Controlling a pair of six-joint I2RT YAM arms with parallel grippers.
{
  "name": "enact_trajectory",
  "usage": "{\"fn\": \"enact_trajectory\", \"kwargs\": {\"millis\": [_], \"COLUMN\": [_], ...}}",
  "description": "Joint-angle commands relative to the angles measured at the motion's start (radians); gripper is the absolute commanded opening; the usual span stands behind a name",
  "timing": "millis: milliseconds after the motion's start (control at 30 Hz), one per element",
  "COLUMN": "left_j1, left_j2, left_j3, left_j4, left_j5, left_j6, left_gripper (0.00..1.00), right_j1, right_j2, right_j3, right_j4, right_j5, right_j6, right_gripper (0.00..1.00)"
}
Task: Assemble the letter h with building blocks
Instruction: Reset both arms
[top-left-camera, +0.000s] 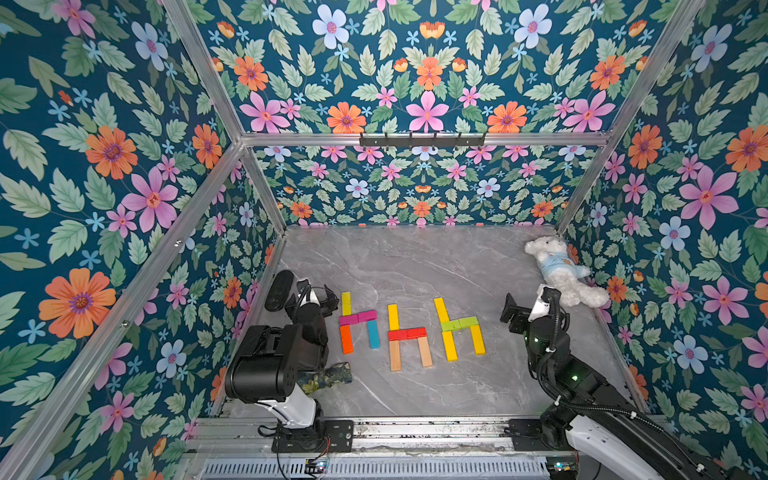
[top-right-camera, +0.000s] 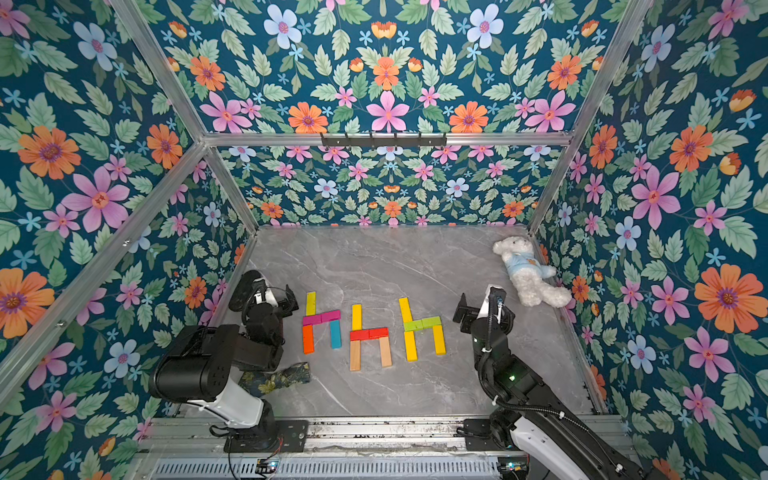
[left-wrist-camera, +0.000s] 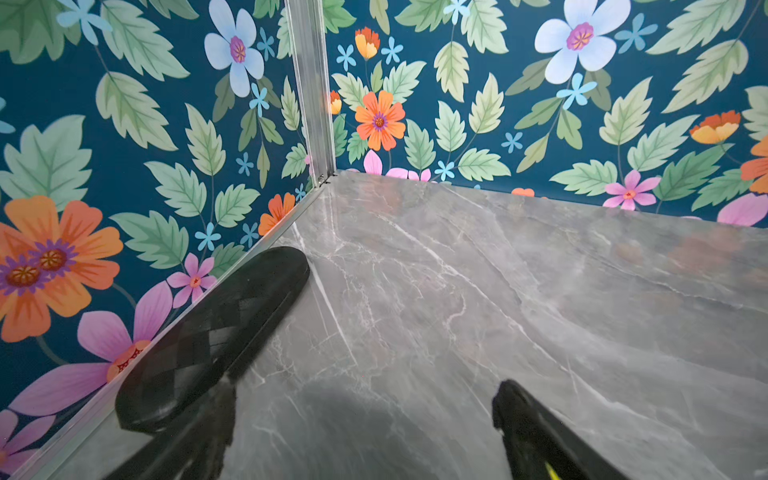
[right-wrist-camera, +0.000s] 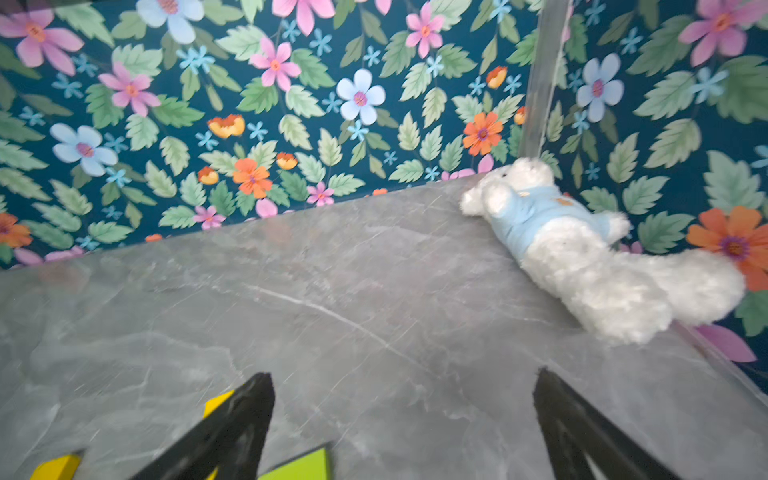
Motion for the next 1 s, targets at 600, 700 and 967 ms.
{"fn": "enact_trajectory", "kwargs": {"millis": [600, 700, 967], "left_j1": [0.001, 0.001, 0.001], "left_j2": [-0.004, -0.004, -0.004], "left_j3": [0.0, -0.001, -0.003], "left_j4": [0.002, 0.005, 0.008], "left_j5": [0.008, 0.009, 0.009], "left_j6": [-0.003, -0.003, -0.002], "left_gripper": [1.0, 1.0, 1.0], "right_j1": [-0.42, -0.46, -0.554], "right_j2": [0.752, 0.747, 0.829], "right_j3": [-0.108, -0.057, -0.092], "right_j4": [0.853, 0.725, 0.891], "right_j5": [-0.377, -0.475, -0.644], "right_j6": [-0.267, -0.249, -0.209], "right_gripper": [0.99, 0.99, 0.99]}}
